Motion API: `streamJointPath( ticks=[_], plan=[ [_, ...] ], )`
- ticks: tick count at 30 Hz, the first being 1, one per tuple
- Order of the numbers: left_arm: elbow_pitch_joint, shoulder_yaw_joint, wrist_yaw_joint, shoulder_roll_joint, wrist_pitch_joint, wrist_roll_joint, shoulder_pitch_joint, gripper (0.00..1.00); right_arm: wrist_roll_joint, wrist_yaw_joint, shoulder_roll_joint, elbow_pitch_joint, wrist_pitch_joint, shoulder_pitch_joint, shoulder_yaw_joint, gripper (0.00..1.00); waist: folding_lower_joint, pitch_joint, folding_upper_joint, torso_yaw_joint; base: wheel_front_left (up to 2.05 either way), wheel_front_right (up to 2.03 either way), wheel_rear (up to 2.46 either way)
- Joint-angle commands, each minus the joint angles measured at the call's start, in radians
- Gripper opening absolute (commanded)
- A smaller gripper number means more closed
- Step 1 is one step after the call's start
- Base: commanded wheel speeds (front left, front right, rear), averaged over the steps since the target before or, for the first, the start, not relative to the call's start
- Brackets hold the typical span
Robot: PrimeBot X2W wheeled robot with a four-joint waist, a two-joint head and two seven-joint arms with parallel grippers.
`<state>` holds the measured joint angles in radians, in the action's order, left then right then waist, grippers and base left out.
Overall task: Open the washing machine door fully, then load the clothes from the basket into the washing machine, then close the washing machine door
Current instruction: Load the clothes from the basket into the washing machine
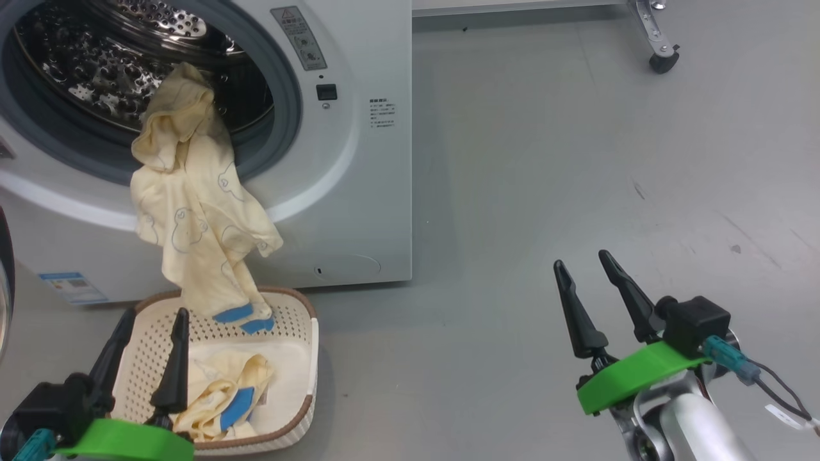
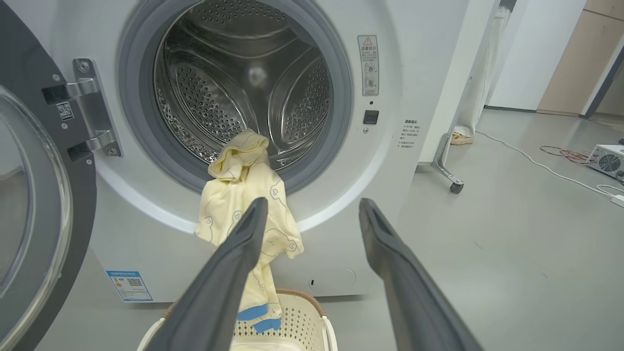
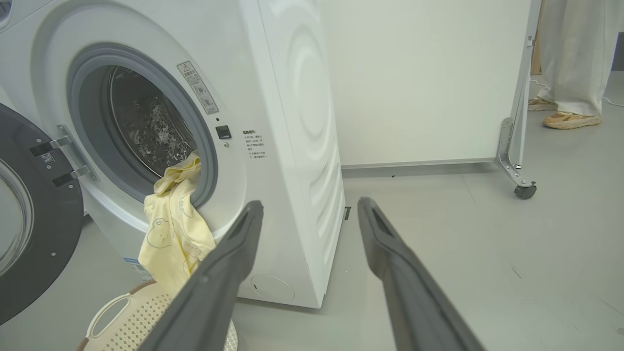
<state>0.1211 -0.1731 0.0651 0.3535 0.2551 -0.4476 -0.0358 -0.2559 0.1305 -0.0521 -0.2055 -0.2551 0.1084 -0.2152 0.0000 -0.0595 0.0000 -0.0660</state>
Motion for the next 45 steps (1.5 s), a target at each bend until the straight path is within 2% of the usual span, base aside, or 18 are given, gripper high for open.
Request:
streamJointPath(
  ticks=[1,34,45],
  plan=[
    [-0.030,0.053,0.001,0.013,0.007,0.015,-0.029,1.00,-0.003,0.000,0.002,0.025,-0.007,0.021,-0.022,1.00,0.0000,0.003,0.0000,-0.001,0.00,0.00,0.00],
    [-0.003,0.088,0.031,-0.022,0.007,0.035,-0.039,1.00,-0.004,0.000,0.002,0.023,-0.007,0.027,-0.020,1.00,0.0000,-0.019,0.0000,-0.002,0.00,0.00,0.00],
    [0.037,0.089,0.040,-0.015,0.003,0.030,-0.090,1.00,0.007,0.000,0.002,0.044,-0.007,0.043,-0.013,1.00,0.0000,-0.103,0.0000,0.007,0.00,0.00,0.00]
  ],
)
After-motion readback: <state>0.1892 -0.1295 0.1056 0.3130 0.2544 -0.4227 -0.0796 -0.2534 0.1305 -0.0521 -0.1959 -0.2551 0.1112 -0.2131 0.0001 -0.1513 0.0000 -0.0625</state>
